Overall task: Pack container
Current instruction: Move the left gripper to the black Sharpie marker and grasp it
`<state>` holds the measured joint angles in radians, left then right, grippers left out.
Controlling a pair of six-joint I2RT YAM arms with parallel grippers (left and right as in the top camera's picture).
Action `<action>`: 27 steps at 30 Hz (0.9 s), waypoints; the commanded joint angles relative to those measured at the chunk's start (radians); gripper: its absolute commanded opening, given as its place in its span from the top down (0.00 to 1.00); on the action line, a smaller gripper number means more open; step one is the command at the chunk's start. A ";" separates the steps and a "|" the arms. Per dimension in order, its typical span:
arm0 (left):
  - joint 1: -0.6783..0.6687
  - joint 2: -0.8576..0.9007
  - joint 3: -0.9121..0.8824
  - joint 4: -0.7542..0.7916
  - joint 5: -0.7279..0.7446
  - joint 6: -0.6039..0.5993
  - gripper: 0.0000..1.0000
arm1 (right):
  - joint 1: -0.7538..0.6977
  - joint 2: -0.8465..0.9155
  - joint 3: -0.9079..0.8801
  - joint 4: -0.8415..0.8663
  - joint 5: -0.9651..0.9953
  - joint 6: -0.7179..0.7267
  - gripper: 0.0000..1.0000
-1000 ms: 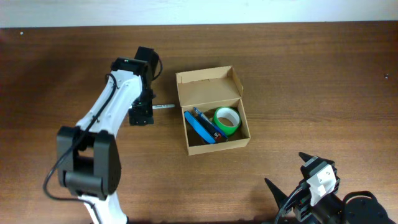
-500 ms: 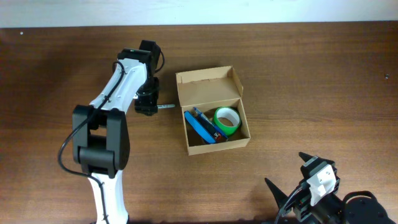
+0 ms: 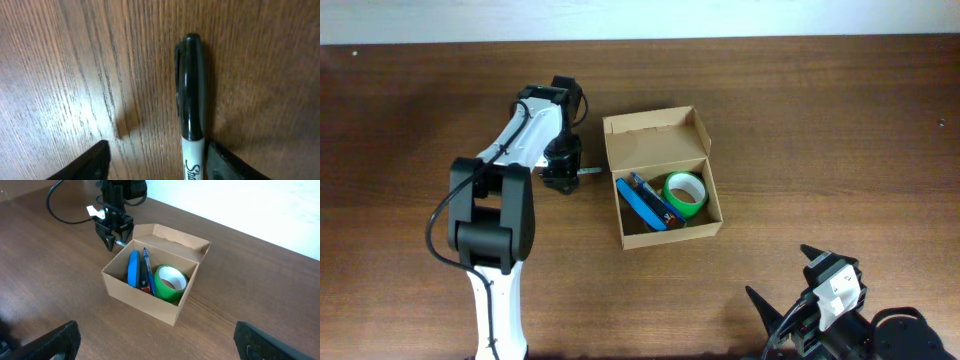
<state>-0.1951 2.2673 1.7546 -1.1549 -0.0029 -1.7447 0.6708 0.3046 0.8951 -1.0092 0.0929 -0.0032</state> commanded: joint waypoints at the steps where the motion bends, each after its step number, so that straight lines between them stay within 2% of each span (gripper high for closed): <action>1: 0.003 0.011 0.014 0.000 0.006 0.011 0.50 | -0.004 -0.004 -0.002 0.003 0.013 0.005 0.01; 8: 0.003 0.011 0.014 0.000 0.003 0.011 0.77 | -0.004 -0.004 -0.002 0.003 0.013 0.005 0.01; 16: 0.003 0.011 0.014 0.000 -0.007 0.012 0.95 | -0.004 -0.004 -0.002 0.003 0.013 0.005 0.01; 18: 0.002 0.011 0.014 -0.001 -0.011 0.012 0.98 | -0.004 -0.004 -0.002 0.003 0.013 0.005 0.01; 27: 0.001 -0.014 0.014 -0.001 -0.014 0.045 0.98 | -0.004 -0.004 -0.002 0.003 0.013 0.005 0.01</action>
<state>-0.1951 2.2673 1.7592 -1.1561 -0.0032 -1.7206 0.6708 0.3046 0.8951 -1.0092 0.0929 -0.0036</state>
